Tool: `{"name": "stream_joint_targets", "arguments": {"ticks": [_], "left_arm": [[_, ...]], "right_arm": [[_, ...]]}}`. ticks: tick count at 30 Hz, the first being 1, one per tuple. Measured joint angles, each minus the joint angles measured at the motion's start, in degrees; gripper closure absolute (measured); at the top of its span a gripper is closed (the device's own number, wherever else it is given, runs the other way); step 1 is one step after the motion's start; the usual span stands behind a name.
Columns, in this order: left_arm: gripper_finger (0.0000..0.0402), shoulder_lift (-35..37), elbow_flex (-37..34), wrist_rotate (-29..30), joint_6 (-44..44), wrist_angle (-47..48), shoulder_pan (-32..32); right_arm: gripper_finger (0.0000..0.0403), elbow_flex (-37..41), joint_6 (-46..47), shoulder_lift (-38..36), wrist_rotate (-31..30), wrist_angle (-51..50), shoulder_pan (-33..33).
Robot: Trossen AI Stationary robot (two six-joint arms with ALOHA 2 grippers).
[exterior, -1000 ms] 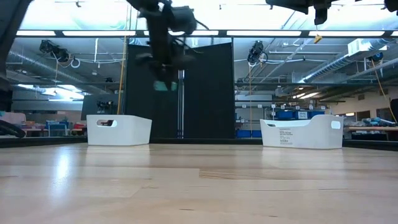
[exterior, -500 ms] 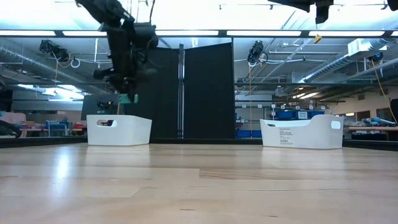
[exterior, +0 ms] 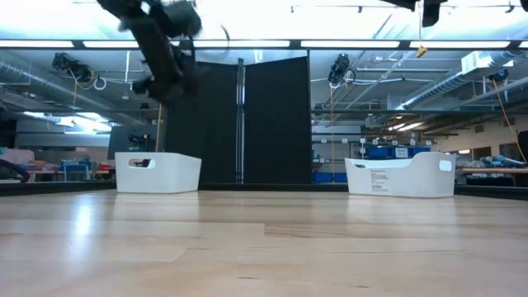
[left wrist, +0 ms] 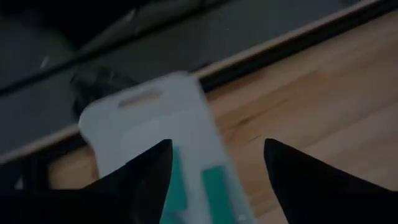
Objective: Sort blocks
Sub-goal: Return to Home Position
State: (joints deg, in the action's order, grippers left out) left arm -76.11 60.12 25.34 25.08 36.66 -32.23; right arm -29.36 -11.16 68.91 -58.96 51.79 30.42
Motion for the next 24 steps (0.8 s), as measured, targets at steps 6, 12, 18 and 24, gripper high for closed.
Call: {"name": "stream_joint_targets", "arguments": {"ticks": [6,12,18,24], "left_arm": [[0.0157,14.8,-8.2,-1.5,-4.0,-10.8,7.1],[0.0246,30.3,-21.6,-6.6,-7.5,-25.1,16.6],[0.0374,37.3,-33.1,-11.5,-15.1,-37.9,24.6],[0.0392,37.6,-42.1,-14.4,-18.7,-53.6,28.8]], "right_arm": [[0.0390,0.0,-5.9,-2.0,-4.1,-0.1,4.4],[0.0397,0.0,-2.1,-5.3,4.3,-10.4,4.5],[0.0400,0.0,9.8,-6.3,29.5,-24.4,-7.3],[0.0400,0.0,6.6,-7.6,43.6,-27.0,-17.2]]}}
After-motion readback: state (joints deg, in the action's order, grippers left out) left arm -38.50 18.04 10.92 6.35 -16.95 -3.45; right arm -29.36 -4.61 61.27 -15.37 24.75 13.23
